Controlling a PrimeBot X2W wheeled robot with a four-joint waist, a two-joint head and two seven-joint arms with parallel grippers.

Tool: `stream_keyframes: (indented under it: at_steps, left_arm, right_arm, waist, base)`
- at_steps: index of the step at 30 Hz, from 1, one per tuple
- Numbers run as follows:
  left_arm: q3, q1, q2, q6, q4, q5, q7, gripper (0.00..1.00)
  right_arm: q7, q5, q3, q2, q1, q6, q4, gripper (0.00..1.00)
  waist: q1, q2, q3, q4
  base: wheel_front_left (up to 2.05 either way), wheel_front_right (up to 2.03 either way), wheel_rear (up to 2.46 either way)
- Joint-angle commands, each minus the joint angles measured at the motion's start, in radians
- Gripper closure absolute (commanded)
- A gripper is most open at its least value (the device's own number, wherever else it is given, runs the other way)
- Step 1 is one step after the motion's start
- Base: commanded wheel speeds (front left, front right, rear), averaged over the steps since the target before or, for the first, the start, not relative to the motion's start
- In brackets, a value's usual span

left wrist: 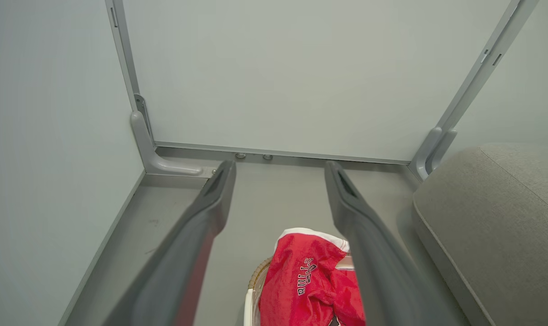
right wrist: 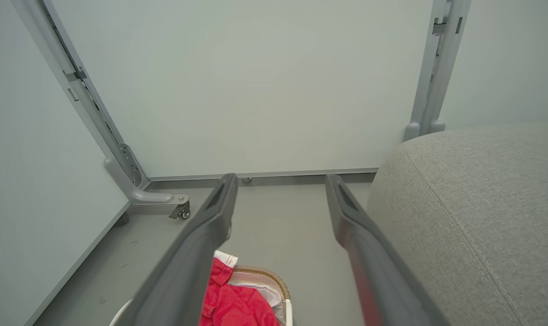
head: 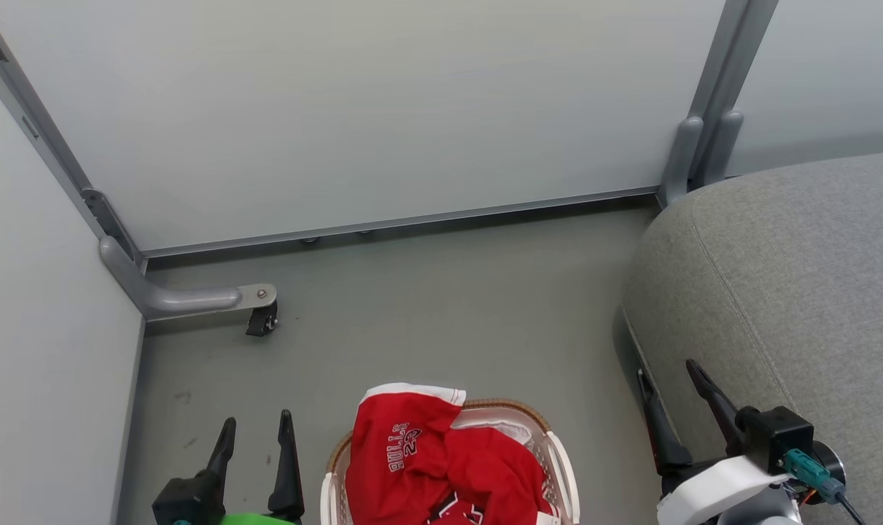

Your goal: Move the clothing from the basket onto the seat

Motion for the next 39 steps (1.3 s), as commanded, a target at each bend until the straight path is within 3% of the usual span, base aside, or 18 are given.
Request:
stream_keyframes:
  at_steps: [1,9,31,39]
  left_arm:
    - [-0.001,0.012,0.007,0.003,0.001,0.022,-0.007,0.00]
    - [-0.013,0.018,0.007,0.007,0.004,0.067,-0.023,0.00]
    - [-0.018,0.015,0.007,-0.001,0.001,0.063,-0.019,0.00]
    - [-0.071,-0.020,0.006,-0.025,0.020,0.107,-0.019,0.00]
  right_arm:
    - [-0.009,-0.019,0.002,-0.006,0.014,0.000,0.001,0.00]
    - [-0.022,-0.065,0.006,-0.007,0.015,0.000,-0.001,0.00]
    - [-0.022,-0.050,0.009,-0.007,0.011,0.000,-0.014,0.00]
    - [-0.022,-0.055,0.011,-0.007,-0.013,0.000,-0.027,0.00]
  waist:
    - [0.0000,0.0000,0.000,0.000]
    - [0.0000,0.0000,0.000,0.001]
    - [0.0000,0.0000,0.010,-0.002]
    - [0.0000,0.0000,0.066,-0.023]
  base:
    - [0.00,0.00,0.00]
    - [0.00,0.00,0.00]
    - [0.00,0.00,0.00]
    - [0.00,0.00,0.00]
